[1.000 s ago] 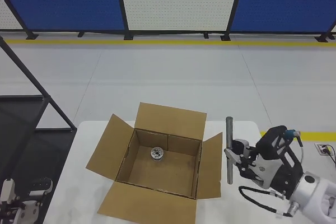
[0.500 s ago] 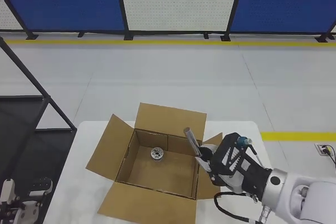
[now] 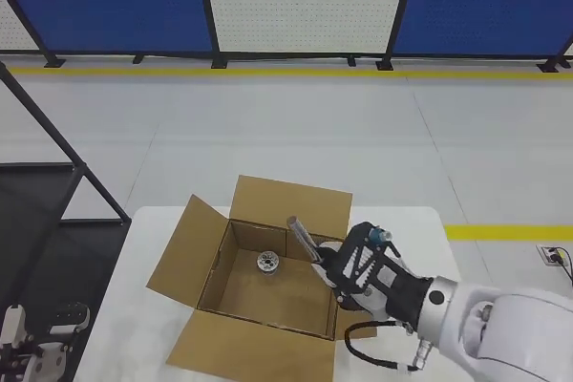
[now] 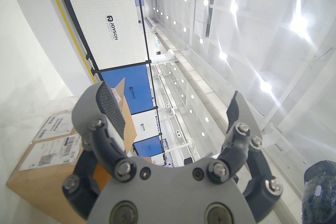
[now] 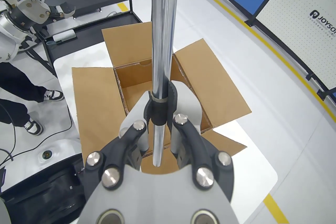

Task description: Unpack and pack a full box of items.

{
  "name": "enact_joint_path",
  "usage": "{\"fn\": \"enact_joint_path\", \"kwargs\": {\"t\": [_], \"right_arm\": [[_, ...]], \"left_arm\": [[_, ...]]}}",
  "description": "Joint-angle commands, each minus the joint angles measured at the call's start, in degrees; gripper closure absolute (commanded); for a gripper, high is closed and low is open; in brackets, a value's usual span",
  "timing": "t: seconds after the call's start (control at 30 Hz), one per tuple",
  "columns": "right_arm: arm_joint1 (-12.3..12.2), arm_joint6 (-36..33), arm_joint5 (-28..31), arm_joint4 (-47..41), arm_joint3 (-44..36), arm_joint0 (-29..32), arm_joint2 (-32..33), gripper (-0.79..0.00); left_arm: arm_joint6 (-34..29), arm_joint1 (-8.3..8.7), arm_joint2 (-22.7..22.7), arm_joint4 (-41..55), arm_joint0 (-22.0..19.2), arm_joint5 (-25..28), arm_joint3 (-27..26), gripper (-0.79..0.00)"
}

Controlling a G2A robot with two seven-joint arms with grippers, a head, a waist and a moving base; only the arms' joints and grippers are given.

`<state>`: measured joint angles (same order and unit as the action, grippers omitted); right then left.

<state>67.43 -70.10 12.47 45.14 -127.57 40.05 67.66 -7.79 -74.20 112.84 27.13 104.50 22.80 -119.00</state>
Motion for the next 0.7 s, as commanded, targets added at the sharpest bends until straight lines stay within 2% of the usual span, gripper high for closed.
{"fn": "enact_joint_path", "kwargs": {"t": [0.0,0.17,0.3,0.47,0.67], "right_arm": [[0.91,-1.93,-3.01,1.36,4.83,-7.11,-6.26,0.000],[4.40,-4.10,-7.73,2.35,17.11,-21.37,-20.64,0.000],[7.41,-4.56,-8.71,3.42,25.29,-28.08,-30.04,0.000],[10.62,-4.07,-8.29,4.20,33.75,-31.40,-37.96,0.000],[13.98,-3.52,-10.08,3.52,41.64,-31.93,-43.36,0.000]], "left_arm": [[0.00,0.00,0.00,0.00,0.00,0.00,0.00,-0.785],[0.00,0.00,0.00,0.00,0.00,0.00,0.00,-0.785],[0.00,0.00,0.00,0.00,0.00,0.00,0.00,-0.785],[0.00,0.00,0.00,0.00,0.00,0.00,0.00,-0.785],[0.00,0.00,0.00,0.00,0.00,0.00,0.00,-0.785]]}}
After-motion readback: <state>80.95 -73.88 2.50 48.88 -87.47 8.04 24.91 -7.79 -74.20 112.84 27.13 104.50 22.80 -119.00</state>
